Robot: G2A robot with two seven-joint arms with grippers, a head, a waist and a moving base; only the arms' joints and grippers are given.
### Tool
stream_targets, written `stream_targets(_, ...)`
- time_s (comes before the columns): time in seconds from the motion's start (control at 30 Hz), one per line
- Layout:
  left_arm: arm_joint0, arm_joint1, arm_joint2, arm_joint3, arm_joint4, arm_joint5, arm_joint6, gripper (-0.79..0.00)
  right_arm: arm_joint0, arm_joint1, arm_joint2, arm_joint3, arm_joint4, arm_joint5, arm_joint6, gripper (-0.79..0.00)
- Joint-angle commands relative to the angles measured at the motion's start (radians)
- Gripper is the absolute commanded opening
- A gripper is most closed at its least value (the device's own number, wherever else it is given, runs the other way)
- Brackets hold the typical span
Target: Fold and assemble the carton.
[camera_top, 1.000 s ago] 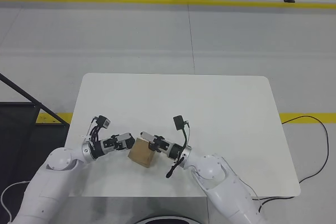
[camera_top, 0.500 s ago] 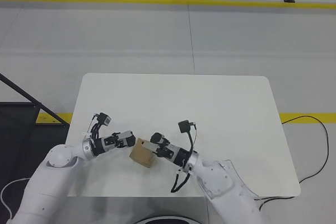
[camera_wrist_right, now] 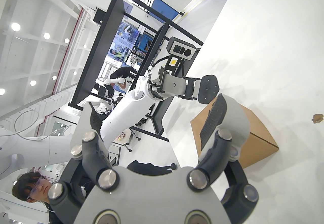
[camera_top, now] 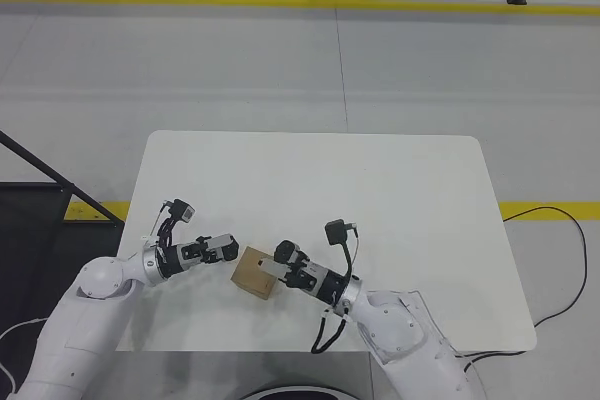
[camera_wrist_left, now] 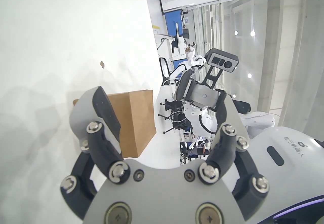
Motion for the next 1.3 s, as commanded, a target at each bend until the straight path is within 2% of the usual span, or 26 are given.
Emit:
stream_targets(0.0,0.0,0.0,0.0,0.0,0.0,0.0,0.0,0.0,-0.009,0.002,0.006,0.004,-0.078,-0.02,-0.053,0.0)
stream_targets(0.1,0.006,-0.003,0.009,-0.021,-0.004,0.021,0.041,0.0,-0.016,0.008,0.01,0.026,-0.152,-0.152,-0.088,0.0)
stream_targets(0.27,-0.018,-0.009,0.024,-0.003,-0.055,0.054,0.034,0.0,-0.021,0.026,0.031,0.063,-0.38,-0.358,-0.125,0.0)
stream_targets(0.37,-0.041,-0.014,0.032,0.032,-0.132,0.077,-0.001,0.0,-0.026,0.031,0.031,0.077,-0.556,-0.359,-0.164,0.0)
stream_targets(0.47,-0.062,-0.018,0.039,0.069,-0.175,0.084,-0.023,0.0,-0.033,0.03,0.024,0.092,-0.653,-0.292,-0.2,0.0)
stream_targets(0.8,-0.064,-0.019,0.04,0.072,-0.175,0.083,-0.024,0.0,-0.035,0.03,0.026,0.092,-0.664,-0.269,-0.205,0.0)
stream_targets(0.9,-0.064,-0.019,0.04,0.072,-0.175,0.083,-0.024,0.0,-0.019,0.031,0.016,0.091,-0.768,-0.225,-0.215,0.0)
stream_targets(1.0,-0.064,-0.019,0.04,0.072,-0.175,0.083,-0.024,0.0,-0.001,0.029,-0.024,0.105,-0.984,-0.166,-0.307,0.0)
stream_targets(1.13,-0.064,-0.019,0.04,0.072,-0.175,0.083,-0.024,0.0,0.041,0.028,-0.07,0.174,-1.135,-0.216,-0.45,0.0)
stream_targets(1.27,-0.064,-0.019,0.04,0.072,-0.175,0.083,-0.024,0.0,0.069,0.028,-0.099,0.231,-1.213,-0.255,-0.565,0.0)
